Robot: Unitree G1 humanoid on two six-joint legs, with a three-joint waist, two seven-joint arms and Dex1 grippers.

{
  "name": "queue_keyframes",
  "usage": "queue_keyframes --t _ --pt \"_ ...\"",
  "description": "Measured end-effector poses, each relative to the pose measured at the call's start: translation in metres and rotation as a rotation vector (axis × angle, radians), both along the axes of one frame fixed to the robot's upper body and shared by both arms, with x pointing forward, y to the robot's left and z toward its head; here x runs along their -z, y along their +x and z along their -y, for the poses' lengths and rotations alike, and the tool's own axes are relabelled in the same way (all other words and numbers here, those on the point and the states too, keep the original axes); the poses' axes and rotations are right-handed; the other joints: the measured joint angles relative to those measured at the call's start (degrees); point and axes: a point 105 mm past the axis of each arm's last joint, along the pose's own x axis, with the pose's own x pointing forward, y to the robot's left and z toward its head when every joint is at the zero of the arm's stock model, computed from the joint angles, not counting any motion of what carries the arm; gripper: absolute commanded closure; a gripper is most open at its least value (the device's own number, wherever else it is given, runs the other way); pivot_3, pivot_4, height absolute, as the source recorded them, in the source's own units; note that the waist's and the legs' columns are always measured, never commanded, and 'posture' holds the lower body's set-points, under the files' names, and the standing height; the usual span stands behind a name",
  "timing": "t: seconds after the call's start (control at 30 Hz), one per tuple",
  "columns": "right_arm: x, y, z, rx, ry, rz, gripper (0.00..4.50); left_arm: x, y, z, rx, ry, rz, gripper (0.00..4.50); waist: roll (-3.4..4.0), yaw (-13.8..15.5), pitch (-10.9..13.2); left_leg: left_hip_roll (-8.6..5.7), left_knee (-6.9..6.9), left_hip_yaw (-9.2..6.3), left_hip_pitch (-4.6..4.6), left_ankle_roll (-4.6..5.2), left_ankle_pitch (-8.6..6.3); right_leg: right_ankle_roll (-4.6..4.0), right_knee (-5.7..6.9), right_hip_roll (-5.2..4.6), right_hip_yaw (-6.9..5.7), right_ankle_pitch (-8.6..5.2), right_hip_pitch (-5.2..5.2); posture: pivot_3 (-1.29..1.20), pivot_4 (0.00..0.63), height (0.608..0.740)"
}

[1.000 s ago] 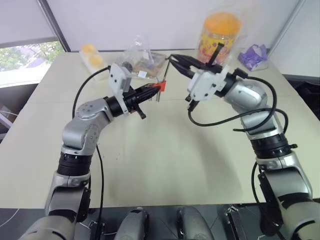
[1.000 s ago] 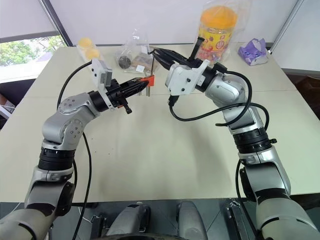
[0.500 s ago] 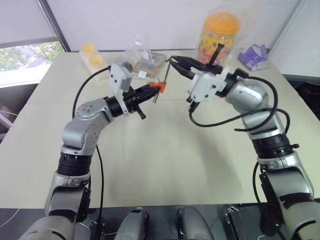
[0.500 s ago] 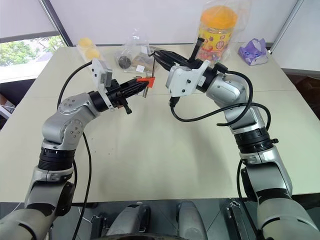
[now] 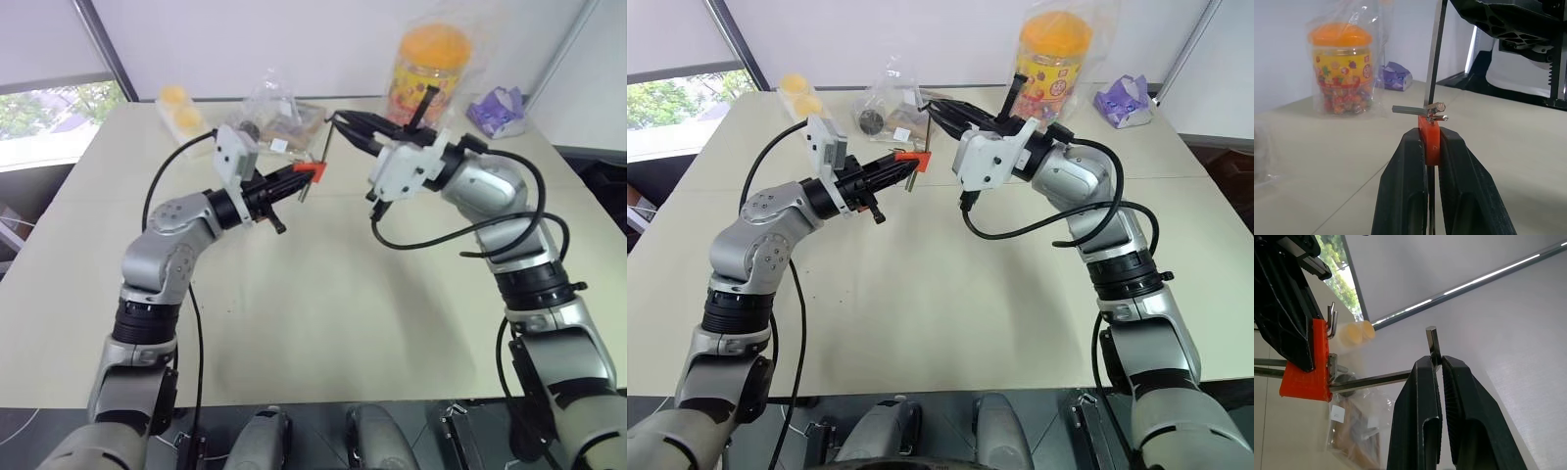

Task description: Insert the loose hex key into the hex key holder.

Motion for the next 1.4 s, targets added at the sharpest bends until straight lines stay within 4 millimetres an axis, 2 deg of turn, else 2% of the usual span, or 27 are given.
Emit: queue_keyframes --t 0.27,0.63,0.8,1.27,1.4 --pt "-0.001 0.000 0.001 0.004 -0.006 0.005 4.47 0.000 -0.001 0.000 0.001 -0.004 0.014 4.50 0.00 0.0 0.0 0.00 0.00 0.00 0.00 0.00 0.00 0.00 0.00 0.00 0.00 0.00 0.00 0.00 0.150 0.740" --pt "-0.006 0.000 0.000 0.006 -0.007 0.011 4.47 0.005 -0.003 0.005 0.005 -0.099 0.048 4.50 0.00 0.0 0.0 0.00 0.00 0.01 0.00 0.00 0.00 0.00 -0.01 0.00 0.00 0.00 0.00 0.00 0.150 0.740" --pt "-0.013 0.000 -0.002 0.004 -0.006 0.025 4.47 0.003 -0.004 0.005 0.002 -0.123 0.075 4.50 0.00 0.1 0.0 0.00 0.00 0.00 0.00 0.00 0.00 0.00 -0.02 -0.01 0.00 0.00 0.00 0.00 0.150 0.740" --pt "-0.013 -0.001 -0.003 0.004 -0.015 0.014 4.47 0.002 0.004 -0.002 -0.047 -0.165 0.101 4.50 0.00 0.1 0.0 0.00 0.00 0.01 0.00 0.00 0.00 0.00 -0.02 -0.01 0.00 0.00 0.00 0.00 0.150 0.740" --pt "-0.022 -0.002 -0.007 -0.002 -0.003 0.040 4.47 0.001 0.004 -0.001 -0.045 -0.166 0.116 4.50 0.00 0.0 0.0 0.00 0.00 0.00 0.00 0.00 0.00 0.00 -0.01 0.00 0.00 0.00 0.00 0.00 0.150 0.740"
